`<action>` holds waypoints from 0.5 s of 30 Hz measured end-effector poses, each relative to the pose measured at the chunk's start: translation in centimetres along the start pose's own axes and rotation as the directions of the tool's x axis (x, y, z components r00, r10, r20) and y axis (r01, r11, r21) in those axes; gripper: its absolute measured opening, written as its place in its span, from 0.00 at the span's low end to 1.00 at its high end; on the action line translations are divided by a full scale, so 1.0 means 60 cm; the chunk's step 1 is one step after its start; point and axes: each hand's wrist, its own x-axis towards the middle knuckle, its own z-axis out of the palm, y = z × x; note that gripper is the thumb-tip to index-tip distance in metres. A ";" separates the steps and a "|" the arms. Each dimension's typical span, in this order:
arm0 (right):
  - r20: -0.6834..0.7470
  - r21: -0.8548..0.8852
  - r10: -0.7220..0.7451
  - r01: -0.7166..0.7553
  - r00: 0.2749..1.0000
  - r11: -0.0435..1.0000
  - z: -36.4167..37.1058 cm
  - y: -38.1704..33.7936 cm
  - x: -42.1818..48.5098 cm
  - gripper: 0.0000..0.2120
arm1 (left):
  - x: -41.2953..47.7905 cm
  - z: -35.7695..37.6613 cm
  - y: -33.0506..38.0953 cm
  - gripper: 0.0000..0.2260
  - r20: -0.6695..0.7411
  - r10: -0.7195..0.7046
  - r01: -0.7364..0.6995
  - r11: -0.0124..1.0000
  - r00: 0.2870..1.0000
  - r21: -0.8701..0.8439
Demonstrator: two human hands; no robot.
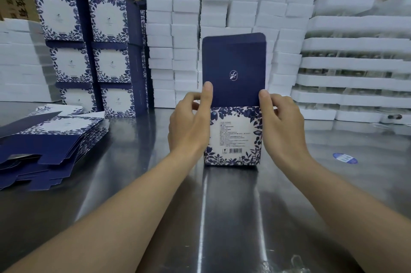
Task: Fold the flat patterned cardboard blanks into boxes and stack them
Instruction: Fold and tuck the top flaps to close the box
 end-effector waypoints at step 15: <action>0.013 0.163 0.032 -0.034 0.999 0.986 0.009 0.007 -0.002 0.10 | 0.010 0.006 -0.006 0.18 -0.002 -0.055 0.055 0.998 0.998 0.002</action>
